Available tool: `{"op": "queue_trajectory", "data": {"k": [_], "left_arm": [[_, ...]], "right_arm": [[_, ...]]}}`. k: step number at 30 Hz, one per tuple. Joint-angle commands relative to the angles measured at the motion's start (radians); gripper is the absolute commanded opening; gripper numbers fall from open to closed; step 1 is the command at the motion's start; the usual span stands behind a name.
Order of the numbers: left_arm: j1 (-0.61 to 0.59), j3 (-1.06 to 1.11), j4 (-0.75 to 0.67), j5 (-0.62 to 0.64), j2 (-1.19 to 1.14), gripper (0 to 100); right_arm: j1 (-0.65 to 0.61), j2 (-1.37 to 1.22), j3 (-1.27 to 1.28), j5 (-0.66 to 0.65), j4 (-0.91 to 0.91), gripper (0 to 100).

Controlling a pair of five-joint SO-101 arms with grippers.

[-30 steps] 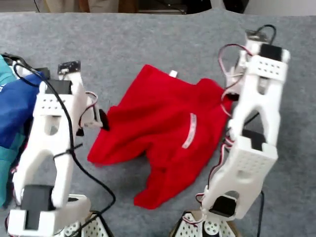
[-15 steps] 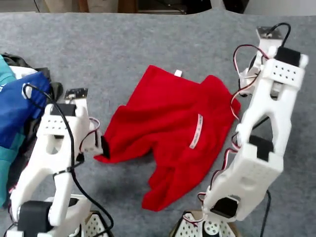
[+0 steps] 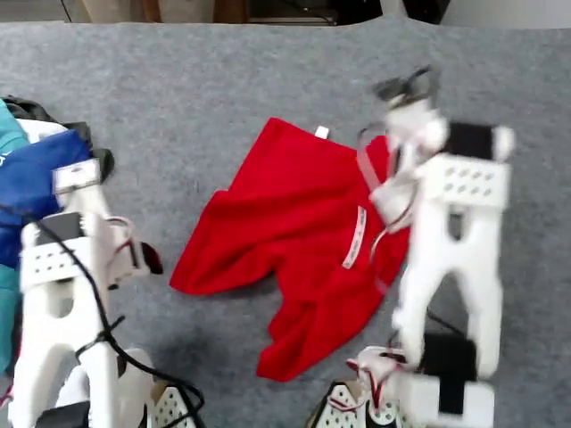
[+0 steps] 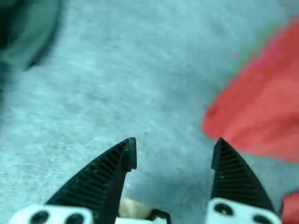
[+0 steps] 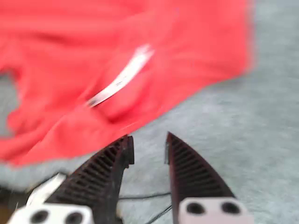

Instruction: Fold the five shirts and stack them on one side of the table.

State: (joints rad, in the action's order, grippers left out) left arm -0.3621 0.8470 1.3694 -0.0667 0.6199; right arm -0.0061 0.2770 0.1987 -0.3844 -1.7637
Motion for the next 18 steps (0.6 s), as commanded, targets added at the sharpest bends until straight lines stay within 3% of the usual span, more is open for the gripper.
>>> {"op": "queue_trajectory", "data": {"k": [1, 6, 10, 15, 18], "left_arm": [[-0.097, 0.015, -0.032, -0.063, 0.027, 27], [-0.107, 0.061, -0.054, -0.1, 0.033, 27], [-0.107, 0.078, -0.061, -0.1, 0.033, 27], [-0.106, 0.1, -0.11, -0.098, 0.033, 27], [-0.103, 0.13, -0.147, -0.101, 0.033, 27]], "right_arm": [[-0.166, 0.157, 0.193, -0.006, -0.011, 10.8], [-0.315, 0.237, 0.372, 0.043, 0.02, 10.9], [-0.329, 0.216, 0.518, 0.081, 0.144, 11.6], [-0.328, 0.136, 0.634, 0.15, 0.356, 22.7], [-0.328, 0.054, 0.657, 0.17, 0.446, 20.9]]}}
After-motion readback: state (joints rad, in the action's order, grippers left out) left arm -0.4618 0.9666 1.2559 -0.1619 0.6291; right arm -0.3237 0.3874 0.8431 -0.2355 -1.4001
